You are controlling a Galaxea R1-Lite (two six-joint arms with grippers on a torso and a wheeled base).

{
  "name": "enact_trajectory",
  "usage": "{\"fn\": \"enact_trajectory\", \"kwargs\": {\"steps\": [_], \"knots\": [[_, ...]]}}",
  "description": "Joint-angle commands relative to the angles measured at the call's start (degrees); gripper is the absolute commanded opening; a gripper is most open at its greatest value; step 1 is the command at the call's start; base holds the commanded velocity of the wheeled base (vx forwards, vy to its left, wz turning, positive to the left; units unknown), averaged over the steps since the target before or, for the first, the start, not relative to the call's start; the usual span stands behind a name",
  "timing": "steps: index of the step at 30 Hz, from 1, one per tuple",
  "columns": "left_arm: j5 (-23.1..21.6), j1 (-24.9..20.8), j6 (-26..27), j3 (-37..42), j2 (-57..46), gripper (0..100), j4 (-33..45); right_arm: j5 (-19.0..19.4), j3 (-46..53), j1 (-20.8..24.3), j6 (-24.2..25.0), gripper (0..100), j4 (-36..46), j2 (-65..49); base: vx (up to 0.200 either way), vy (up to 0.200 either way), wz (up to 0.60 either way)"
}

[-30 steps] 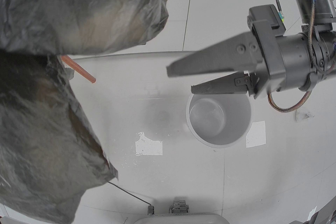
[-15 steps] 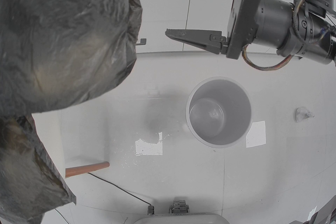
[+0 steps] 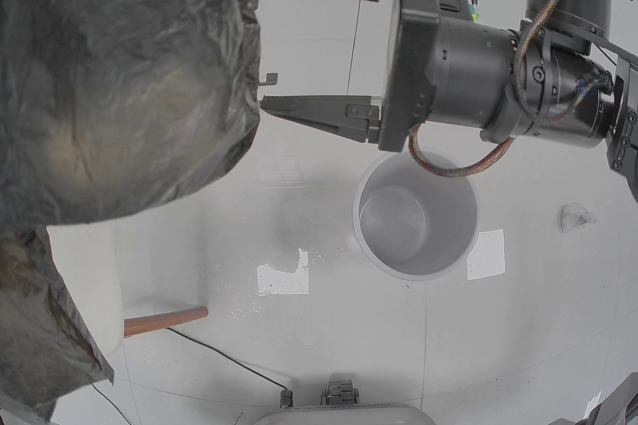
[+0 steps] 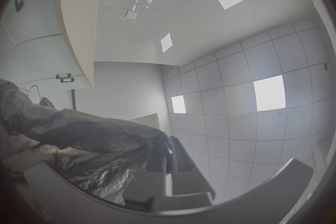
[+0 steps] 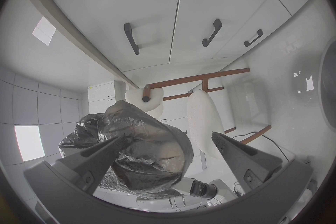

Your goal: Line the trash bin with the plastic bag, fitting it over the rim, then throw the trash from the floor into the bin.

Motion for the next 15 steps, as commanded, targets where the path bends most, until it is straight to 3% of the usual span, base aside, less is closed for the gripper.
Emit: {"fn": "enact_trajectory", "kwargs": {"steps": [1, 7, 15], "knots": [[0.0, -1.3, 0.1, 0.2, 1.4, 0, -0.1, 0.0, -0.2, 1.0, 0.0, 100, -0.9, 1.6, 0.0, 0.0, 0.0], [0.0, -1.5, 0.4, 1.7, 2.2, 0, -0.8, 0.0, -0.2, 1.5, 2.8, 100, -4.8, 2.2, 0.0, 0.0, 0.0], [0.0, -1.5, 0.4, 4.6, 3.3, 0, -5.3, 0.1, -0.1, 1.6, 2.8, 100, -4.8, 1.8, 0.0, 0.0, 0.0]]}}
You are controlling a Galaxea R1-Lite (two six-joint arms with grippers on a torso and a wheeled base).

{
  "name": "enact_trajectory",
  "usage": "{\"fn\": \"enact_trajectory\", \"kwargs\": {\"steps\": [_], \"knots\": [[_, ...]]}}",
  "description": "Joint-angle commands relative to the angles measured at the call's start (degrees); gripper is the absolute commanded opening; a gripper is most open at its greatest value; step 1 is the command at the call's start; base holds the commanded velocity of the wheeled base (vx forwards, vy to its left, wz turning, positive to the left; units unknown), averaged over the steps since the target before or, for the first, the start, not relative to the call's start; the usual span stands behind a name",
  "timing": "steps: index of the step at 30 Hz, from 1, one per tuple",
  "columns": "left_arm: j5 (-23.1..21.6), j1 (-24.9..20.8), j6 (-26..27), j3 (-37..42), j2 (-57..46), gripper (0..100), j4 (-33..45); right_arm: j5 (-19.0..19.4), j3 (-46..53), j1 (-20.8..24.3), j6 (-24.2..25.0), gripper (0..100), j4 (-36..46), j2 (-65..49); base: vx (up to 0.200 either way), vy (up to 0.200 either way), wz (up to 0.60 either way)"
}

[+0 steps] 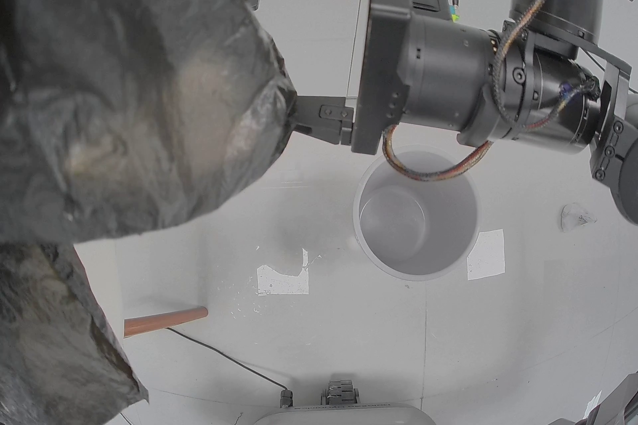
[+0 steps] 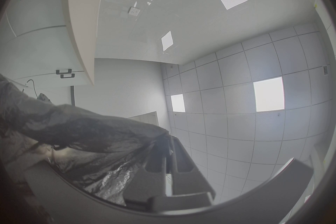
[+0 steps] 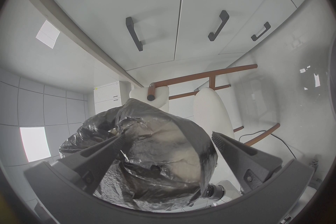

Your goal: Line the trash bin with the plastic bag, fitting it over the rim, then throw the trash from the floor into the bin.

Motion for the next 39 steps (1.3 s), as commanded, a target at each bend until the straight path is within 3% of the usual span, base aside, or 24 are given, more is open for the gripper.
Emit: {"fn": "enact_trajectory", "kwargs": {"steps": [1, 5, 8, 9, 16, 21, 29, 32, 34, 39], "knots": [[0.0, 0.0, 0.0, 0.6, 1.1, 0, -0.2, 0.1, 0.0, 0.2, -0.1, 100, -0.1, -0.1, 0.0, 0.0, 0.0], [0.0, 0.0, 0.0, 0.4, 1.2, 0, -0.2, 0.3, 0.0, 0.3, -0.2, 100, -0.1, -0.1, 0.0, 0.0, 0.0], [0.0, 0.0, 0.0, 0.4, 1.2, 0, -0.2, 0.3, 0.4, 1.2, -3.4, 100, 0.1, 0.0, 0.0, 0.0, 0.0], [0.0, 0.1, 0.0, 0.4, 1.1, 0, -0.2, 0.5, 0.1, 1.1, -3.4, 0, 0.4, 0.0, 0.0, 0.0, 0.0], [0.4, 0.7, 0.2, 0.6, 0.9, 0, -0.2, 0.6, 0.3, 1.2, -3.3, 0, 2.2, -0.3, 0.0, 0.0, 0.0], [0.5, 4.9, 0.2, 1.0, 0.9, 0, -0.8, 0.6, 0.4, 1.0, -3.3, 0, 4.3, -1.6, 0.0, 0.0, 0.0], [-0.2, 11.8, -0.2, 8.9, 1.3, 0, -0.9, 0.5, 0.6, -2.3, -4.4, 0, 19.3, -7.5, 0.0, 0.0, 0.0], [-2.8, 16.0, 0.2, 14.3, 2.5, 0, -1.0, 0.4, 0.9, -5.1, -8.1, 0, 26.8, -9.7, 0.0, 0.0, 0.0], [-6.9, 20.1, 4.4, 17.9, 3.3, 0, -1.0, 0.4, 1.7, -7.2, -11.2, 0, 30.5, -11.5, 0.0, 0.0, 0.0], [-13.4, 26.7, 15.1, 21.3, 5.7, 0, -0.9, 0.4, 4.7, -9.3, -13.3, 0, 33.2, -14.6, 0.0, 0.0, 0.0]]}}
